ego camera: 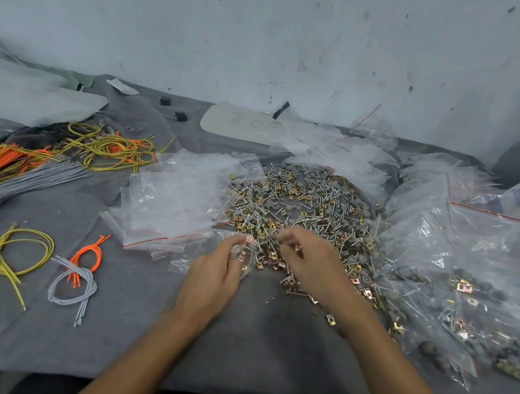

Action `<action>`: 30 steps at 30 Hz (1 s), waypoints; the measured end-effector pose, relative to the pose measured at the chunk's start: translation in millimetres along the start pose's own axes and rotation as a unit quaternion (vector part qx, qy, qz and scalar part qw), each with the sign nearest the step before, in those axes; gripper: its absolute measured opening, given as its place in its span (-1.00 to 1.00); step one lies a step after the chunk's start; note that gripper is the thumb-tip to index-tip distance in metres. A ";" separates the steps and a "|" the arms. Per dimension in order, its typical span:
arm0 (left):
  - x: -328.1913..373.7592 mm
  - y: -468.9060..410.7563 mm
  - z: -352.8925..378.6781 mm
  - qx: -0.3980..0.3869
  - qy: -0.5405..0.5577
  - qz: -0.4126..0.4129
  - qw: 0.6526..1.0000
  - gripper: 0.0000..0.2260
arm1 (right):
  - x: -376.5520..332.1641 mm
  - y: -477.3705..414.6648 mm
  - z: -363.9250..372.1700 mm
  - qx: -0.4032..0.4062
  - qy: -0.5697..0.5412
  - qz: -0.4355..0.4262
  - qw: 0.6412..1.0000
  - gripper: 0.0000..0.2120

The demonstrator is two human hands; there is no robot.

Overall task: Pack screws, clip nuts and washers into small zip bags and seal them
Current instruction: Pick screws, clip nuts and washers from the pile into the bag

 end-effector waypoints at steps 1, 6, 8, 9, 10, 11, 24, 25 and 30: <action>-0.3 0.2 0.1 -0.001 -0.001 0.000 1.000 -0.65 | 9.6 0.6 -9.4 -0.009 0.031 0.017 0.999 -0.85; 0.7 0.4 -0.2 -0.007 -0.005 -0.002 1.000 -0.63 | 43.3 6.2 -27.2 -0.145 0.163 0.080 0.973 -0.66; 0.8 0.0 -0.2 -0.011 -0.006 -0.003 1.000 -0.63 | 45.6 9.1 -24.3 -0.181 0.170 0.081 0.965 -0.60; 0.6 0.0 -0.4 -0.011 -0.007 -0.002 1.000 -0.63 | 46.5 10.1 -23.3 -0.187 0.173 0.077 0.964 -0.61; 0.5 0.0 -0.9 -0.011 -0.008 -0.002 1.000 -0.63 | 47.6 10.5 -22.5 -0.185 0.177 0.070 0.964 -0.66; 0.8 0.1 -1.4 -0.012 -0.008 -0.002 1.000 -0.63 | 48.6 11.0 -22.3 -0.178 0.182 0.062 0.965 -0.72; 4.8 1.3 -2.7 -0.016 -0.003 -0.003 1.000 -0.65 | 53.0 14.8 -19.3 -0.152 0.234 0.007 0.960 -0.92; 5.3 1.4 -2.9 -0.016 -0.003 -0.002 1.000 -0.65 | 54.2 14.1 -19.7 -0.151 0.236 0.009 0.960 -0.95; 6.2 1.3 -3.7 -0.019 0.004 -0.005 1.000 -0.64 | 42.6 13.6 -27.1 -0.091 0.145 0.012 0.985 -0.92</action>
Point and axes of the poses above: each hand's wrist, its own y-axis away from the middle knuckle, its own z-axis out of the palm, x = y × z, the point moved 5 cm from there along -y, towards the middle knuckle, and after that the axes turned 7 degrees about -y, right-handed, at the moved point
